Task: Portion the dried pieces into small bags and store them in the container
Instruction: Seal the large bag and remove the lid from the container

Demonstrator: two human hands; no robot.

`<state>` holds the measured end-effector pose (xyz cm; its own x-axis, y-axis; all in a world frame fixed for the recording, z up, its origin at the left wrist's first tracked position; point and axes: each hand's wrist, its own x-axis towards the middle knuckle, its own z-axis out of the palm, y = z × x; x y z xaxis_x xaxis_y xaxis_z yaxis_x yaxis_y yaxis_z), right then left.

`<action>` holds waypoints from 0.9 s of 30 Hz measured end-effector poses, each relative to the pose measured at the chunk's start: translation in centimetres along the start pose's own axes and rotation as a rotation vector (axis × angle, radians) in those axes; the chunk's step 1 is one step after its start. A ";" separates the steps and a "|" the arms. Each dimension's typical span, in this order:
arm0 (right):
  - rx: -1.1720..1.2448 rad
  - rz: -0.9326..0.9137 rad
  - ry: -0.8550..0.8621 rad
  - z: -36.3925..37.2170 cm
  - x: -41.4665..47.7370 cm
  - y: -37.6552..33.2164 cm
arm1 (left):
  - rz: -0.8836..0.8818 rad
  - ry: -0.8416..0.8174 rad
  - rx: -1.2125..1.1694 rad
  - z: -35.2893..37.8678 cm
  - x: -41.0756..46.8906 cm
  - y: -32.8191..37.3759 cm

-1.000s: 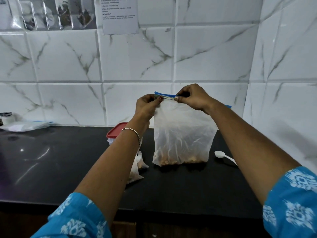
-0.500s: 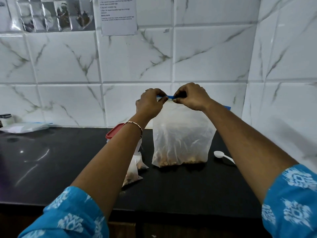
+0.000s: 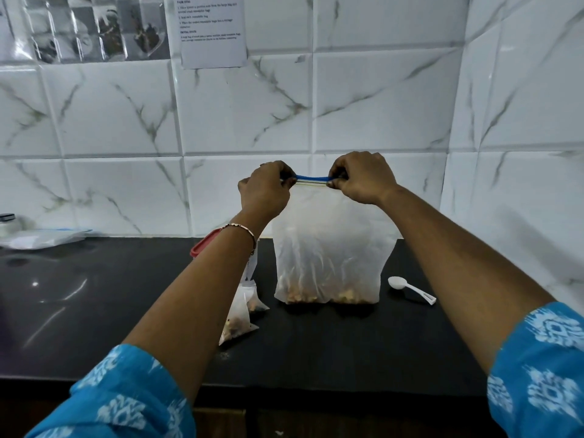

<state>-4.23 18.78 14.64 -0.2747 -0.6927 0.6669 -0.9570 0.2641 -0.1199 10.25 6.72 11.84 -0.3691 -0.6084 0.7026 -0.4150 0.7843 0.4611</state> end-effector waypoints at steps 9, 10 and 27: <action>0.001 -0.056 0.042 0.0 0.1 -1.1 | 0.253 -0.010 0.250 1.0 -0.3 1.9; 0.037 -0.042 0.025 -0.2 0.1 -0.9 | 0.238 -0.012 0.239 1.1 -0.3 2.1; -0.026 0.004 0.060 -1.0 -0.6 2.2 | 0.320 0.062 0.242 1.8 -0.8 2.6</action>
<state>-6.04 20.46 14.67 -0.2715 -0.6504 0.7095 -0.9530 0.2848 -0.1036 7.96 9.03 11.45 -0.4637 -0.3235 0.8248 -0.4739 0.8771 0.0775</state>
